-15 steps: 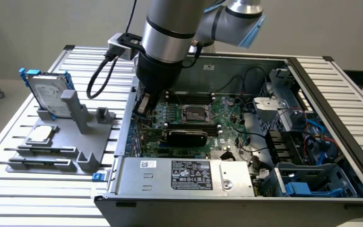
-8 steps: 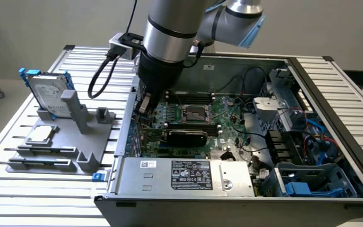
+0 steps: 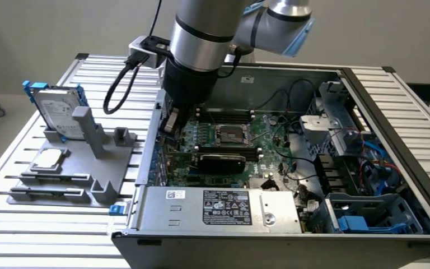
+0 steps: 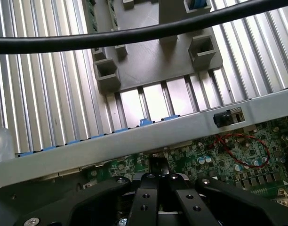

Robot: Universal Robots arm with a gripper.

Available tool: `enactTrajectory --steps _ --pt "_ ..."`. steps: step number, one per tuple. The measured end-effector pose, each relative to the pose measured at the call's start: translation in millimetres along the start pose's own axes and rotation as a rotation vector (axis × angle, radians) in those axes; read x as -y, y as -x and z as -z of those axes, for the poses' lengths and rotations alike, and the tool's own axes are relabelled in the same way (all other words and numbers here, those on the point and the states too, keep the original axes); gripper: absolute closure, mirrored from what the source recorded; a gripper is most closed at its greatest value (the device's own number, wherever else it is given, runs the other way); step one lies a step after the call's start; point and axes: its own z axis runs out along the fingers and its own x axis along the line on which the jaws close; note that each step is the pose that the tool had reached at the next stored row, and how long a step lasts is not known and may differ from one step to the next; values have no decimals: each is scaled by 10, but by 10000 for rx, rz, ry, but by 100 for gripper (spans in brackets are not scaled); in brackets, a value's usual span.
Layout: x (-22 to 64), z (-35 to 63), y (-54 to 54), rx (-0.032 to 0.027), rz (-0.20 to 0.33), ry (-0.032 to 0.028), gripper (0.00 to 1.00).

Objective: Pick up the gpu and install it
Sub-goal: 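Press down on the gpu until it lock into place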

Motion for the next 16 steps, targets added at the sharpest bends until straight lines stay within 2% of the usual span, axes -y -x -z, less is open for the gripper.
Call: enactTrajectory --steps 11,13,16 --pt "2 -9 -1 -28 -110 29 89" --pt "4 -10 -3 -36 -122 70 89" --pt "3 -10 -5 -54 -149 164 89"
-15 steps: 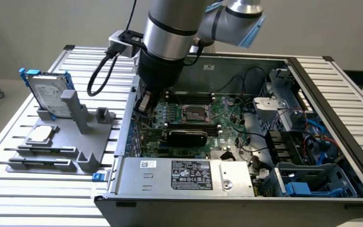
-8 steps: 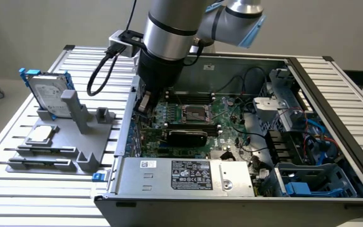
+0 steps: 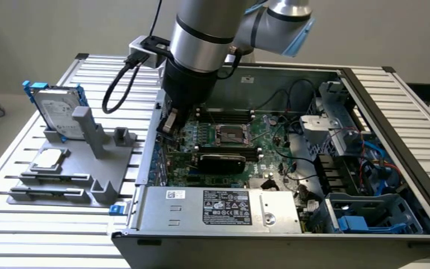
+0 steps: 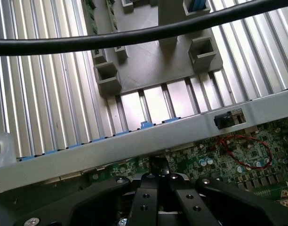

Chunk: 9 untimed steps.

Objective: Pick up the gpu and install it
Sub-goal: 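Press down on the gpu until it lock into place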

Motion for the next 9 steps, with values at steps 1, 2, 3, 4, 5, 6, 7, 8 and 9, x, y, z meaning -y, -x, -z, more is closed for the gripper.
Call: enactTrajectory --steps 1,2,3,4,5,6,7,8,9 --pt "-1 0 0 -6 -10 28 89" --pt "-1 0 -1 -8 -21 45 89" --pt "-1 -1 -1 -8 -30 57 89" --pt "-1 -3 -1 -9 -37 64 89" --pt "0 -7 0 -8 -44 64 89" --pt "2 -11 0 -10 -51 65 89" --pt "2 -15 0 -15 -59 65 89" --pt "3 -19 0 -19 -68 65 89" --pt "3 -23 0 -24 -77 64 89"
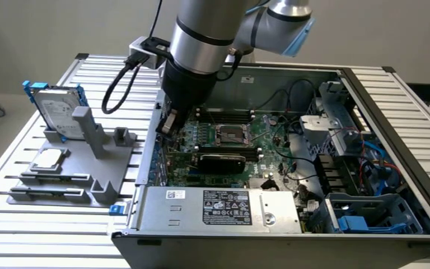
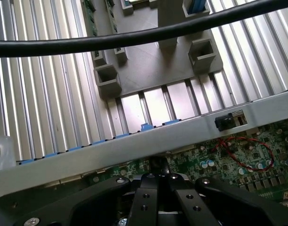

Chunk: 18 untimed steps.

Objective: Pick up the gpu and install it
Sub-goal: 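Press down on the gpu until it lock into place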

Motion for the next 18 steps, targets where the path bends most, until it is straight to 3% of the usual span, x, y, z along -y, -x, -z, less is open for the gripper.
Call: enactTrajectory --steps 9,12,18 --pt "4 -26 2 -10 -67 4 89" --pt "2 -8 3 7 -68 12 89" --pt "46 35 13 -13 -67 9 89"
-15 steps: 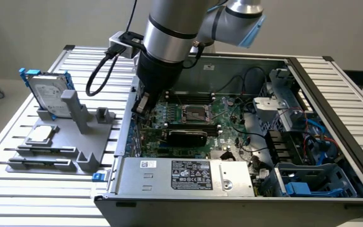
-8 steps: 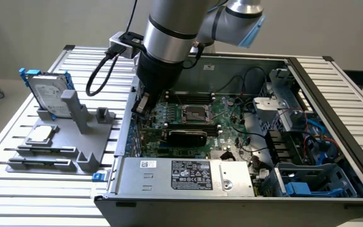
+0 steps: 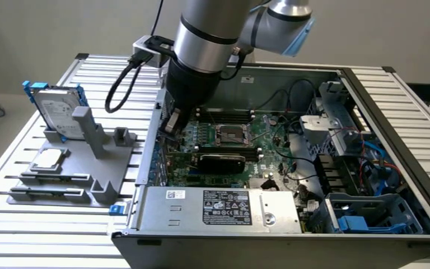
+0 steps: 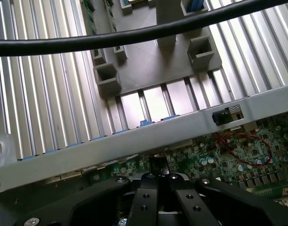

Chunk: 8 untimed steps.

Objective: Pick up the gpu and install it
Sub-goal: 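Press down on the gpu until it lock into place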

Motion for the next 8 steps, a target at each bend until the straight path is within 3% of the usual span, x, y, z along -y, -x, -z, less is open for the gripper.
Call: enactTrajectory --steps 2,4,6,8 --pt "22 8 7 3 17 -29 89" --pt "38 13 12 14 51 -100 89" --pt "44 14 14 31 125 -231 89" --pt "45 15 14 57 232 -434 89"
